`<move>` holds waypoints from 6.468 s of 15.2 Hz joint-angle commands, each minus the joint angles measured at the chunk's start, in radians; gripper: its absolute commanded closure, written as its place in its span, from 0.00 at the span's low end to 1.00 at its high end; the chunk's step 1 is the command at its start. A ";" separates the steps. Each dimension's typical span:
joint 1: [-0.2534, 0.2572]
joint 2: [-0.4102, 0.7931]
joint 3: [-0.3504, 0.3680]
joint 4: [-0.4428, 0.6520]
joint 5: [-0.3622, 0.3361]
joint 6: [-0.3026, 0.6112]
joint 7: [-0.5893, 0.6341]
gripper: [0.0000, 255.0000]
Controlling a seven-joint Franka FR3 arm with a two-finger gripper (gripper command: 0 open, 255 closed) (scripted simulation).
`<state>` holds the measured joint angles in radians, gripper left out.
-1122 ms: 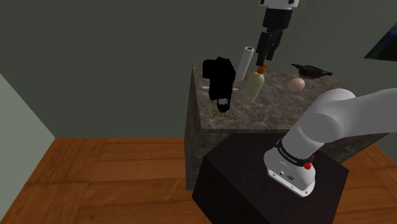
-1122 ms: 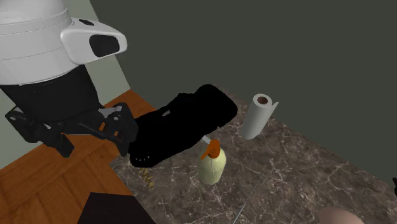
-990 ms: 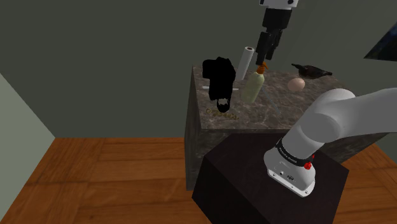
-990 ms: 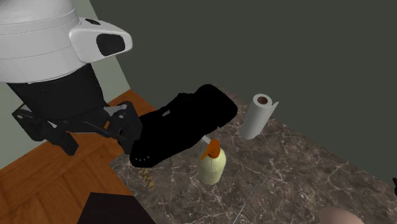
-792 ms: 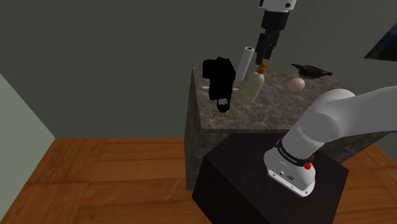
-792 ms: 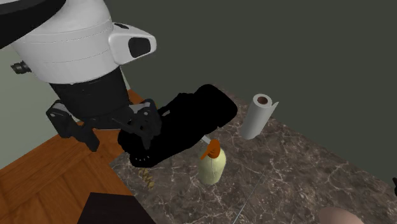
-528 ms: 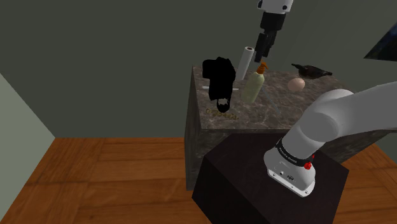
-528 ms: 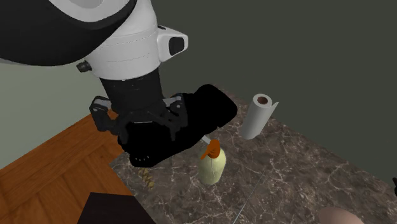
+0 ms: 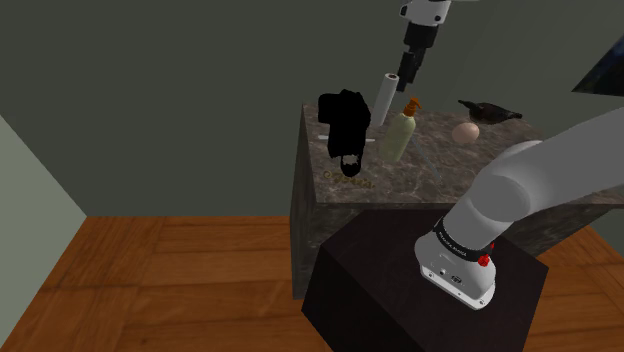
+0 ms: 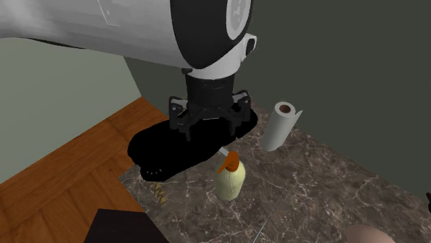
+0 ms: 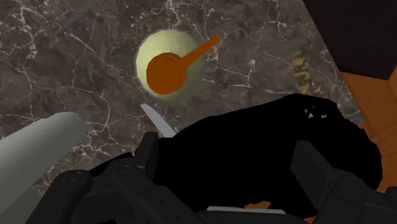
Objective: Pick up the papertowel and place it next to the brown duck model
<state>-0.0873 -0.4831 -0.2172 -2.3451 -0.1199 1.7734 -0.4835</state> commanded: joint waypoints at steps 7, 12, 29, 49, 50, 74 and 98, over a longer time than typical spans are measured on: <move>-0.010 0.264 -0.116 0.182 0.011 0.133 -0.200 0.00; -0.025 0.443 -0.168 0.333 0.070 0.183 -0.331 0.00; -0.087 0.732 -0.191 0.531 0.205 0.288 -0.513 0.00; -0.085 0.711 -0.194 0.573 0.194 0.227 -0.507 1.00; -0.085 0.708 -0.195 0.582 0.192 0.215 -0.506 1.00; -0.095 0.694 -0.203 0.890 0.183 -0.104 -0.503 1.00; -0.214 0.921 -0.209 1.559 0.286 -0.557 -0.533 1.00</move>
<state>-0.2900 0.4198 -0.4267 -0.8311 0.1573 1.2443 -1.0160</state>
